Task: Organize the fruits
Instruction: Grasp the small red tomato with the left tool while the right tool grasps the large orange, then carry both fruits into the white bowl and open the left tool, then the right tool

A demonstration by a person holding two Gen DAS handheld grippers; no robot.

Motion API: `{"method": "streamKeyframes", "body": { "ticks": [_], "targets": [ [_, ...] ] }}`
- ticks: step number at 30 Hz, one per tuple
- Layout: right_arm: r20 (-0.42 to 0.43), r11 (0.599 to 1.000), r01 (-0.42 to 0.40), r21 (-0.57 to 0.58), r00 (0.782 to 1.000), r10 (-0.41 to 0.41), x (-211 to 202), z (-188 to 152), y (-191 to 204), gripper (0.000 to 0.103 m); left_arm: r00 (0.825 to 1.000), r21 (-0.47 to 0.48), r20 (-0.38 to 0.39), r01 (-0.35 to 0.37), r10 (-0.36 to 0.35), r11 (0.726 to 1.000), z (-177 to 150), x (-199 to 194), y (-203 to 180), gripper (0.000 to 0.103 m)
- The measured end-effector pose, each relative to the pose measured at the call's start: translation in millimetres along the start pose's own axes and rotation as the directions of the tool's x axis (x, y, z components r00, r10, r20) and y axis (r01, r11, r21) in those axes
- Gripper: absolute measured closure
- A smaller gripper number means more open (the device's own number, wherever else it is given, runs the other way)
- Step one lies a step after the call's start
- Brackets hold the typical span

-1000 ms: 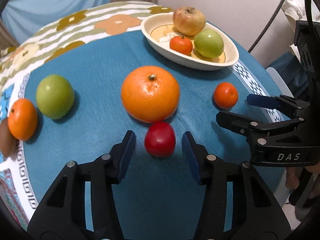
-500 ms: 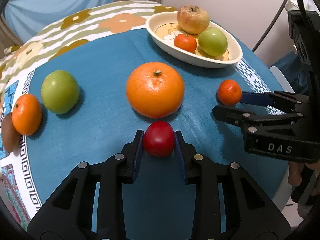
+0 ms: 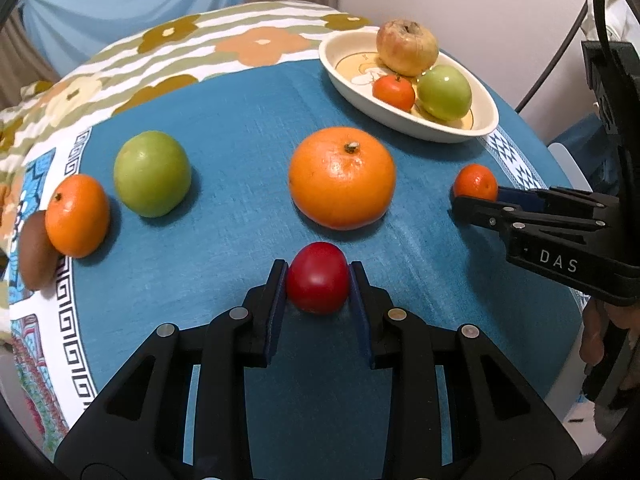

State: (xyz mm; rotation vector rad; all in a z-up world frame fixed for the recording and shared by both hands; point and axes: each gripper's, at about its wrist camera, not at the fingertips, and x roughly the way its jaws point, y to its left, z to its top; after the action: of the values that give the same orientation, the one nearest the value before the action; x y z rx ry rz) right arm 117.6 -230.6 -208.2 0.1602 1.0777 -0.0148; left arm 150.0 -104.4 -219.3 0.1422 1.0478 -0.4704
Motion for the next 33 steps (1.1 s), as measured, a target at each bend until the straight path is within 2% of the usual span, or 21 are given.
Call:
{"method": "streamKeyframes", "body": {
  "ticks": [9, 20, 28, 33],
  "targets": [
    [0.033, 1.000, -0.020, 0.000, 0.999, 0.020, -30, 5, -6, 0.070, 0.999, -0.005, 0.038, -0.004, 0.004, 1.000, 13, -28, -6, 0.068],
    [0.092, 0.999, -0.036, -0.027, 0.995, 0.038, -75, 28, -27, 0.070, 0.993, -0.032, 0.117, -0.016, 0.020, 0.999, 58, -67, -28, 0.068],
    [0.104, 0.996, -0.061, -0.068, 0.992, 0.068, -85, 56, -53, 0.070, 0.988, -0.061, 0.150, -0.039, 0.048, 0.997, 97, -68, -48, 0.068],
    [0.101, 0.991, -0.083, -0.105, 0.991, 0.094, -79, 76, -71, 0.070, 0.985, -0.086, 0.160, -0.054, 0.068, 0.995, 126, -55, -57, 0.068]
  ]
}}
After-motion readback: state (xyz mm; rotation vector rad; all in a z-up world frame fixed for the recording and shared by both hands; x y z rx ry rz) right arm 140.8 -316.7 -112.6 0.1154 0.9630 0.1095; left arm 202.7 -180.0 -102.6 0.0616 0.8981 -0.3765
